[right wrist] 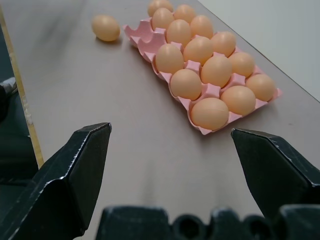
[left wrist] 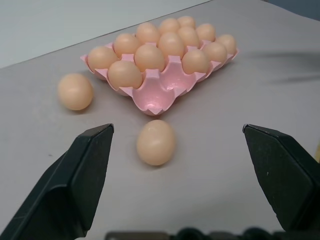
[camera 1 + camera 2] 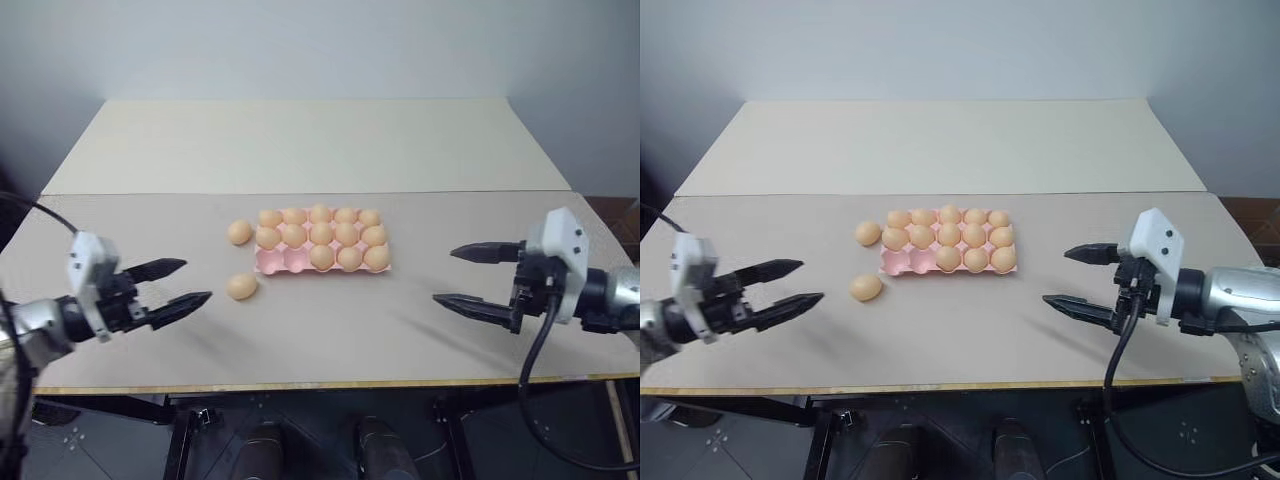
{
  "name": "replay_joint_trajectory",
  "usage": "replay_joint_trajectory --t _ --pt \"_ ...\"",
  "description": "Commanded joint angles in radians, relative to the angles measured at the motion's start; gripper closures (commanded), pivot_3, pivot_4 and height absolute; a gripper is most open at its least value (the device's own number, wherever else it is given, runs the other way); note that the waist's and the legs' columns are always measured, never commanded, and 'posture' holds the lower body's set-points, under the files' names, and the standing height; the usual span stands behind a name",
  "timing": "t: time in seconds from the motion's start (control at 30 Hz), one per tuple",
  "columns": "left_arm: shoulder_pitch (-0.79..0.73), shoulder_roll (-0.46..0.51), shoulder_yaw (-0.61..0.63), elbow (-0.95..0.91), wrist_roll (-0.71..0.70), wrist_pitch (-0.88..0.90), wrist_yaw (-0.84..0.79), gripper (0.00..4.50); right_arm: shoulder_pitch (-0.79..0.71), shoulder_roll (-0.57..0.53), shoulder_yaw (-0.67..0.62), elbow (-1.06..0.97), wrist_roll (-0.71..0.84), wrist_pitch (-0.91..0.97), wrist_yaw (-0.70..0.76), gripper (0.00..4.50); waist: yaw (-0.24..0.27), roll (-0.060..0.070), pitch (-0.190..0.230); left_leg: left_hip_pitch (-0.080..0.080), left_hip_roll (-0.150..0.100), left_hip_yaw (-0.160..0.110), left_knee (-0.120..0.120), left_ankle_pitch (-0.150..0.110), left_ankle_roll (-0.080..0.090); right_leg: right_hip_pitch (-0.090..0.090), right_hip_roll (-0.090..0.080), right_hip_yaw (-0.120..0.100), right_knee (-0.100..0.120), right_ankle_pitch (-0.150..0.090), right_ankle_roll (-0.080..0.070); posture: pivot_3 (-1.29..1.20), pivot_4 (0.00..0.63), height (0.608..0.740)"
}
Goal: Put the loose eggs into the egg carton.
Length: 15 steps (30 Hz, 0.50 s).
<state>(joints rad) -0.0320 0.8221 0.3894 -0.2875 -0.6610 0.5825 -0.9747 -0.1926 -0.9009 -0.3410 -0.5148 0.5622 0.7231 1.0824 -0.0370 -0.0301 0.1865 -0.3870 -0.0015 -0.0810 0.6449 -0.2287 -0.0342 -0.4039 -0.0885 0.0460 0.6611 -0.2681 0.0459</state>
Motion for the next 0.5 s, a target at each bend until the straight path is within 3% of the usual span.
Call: replay_joint_trajectory --t 0.03,0.37,0.5 --pt "-0.072 -0.028 -0.103 0.081 0.129 -0.121 0.035 0.0 -0.033 0.01 0.013 -0.025 0.018 -0.039 -0.038 0.02 0.001 0.0 0.0 0.0 0.0 0.0 0.0 0.0 0.0 0.0 0.0 0.0 0.0 0.0 0.0 0.0 0.15 0.74" --pt "-0.238 -0.136 -0.344 0.336 0.333 -0.302 0.021 0.0 0.012 0.012 0.021 -0.107 0.071 -0.089 -0.044 0.02 0.003 0.0 0.0 -0.001 0.0 0.0 0.001 0.0 0.0 0.0 0.0 -0.001 -0.001 0.0 0.0 0.0 0.15 0.74" --pt "-0.273 -0.15 -0.367 0.398 0.385 -0.328 0.048 0.88 0.026 0.007 0.002 -0.134 0.109 -0.069 -0.067 0.0 0.001 0.0 0.0 0.0 0.0 -0.001 0.002 0.0 0.0 0.0 0.0 -0.001 0.001 0.0 0.0 0.0 0.15 0.74"
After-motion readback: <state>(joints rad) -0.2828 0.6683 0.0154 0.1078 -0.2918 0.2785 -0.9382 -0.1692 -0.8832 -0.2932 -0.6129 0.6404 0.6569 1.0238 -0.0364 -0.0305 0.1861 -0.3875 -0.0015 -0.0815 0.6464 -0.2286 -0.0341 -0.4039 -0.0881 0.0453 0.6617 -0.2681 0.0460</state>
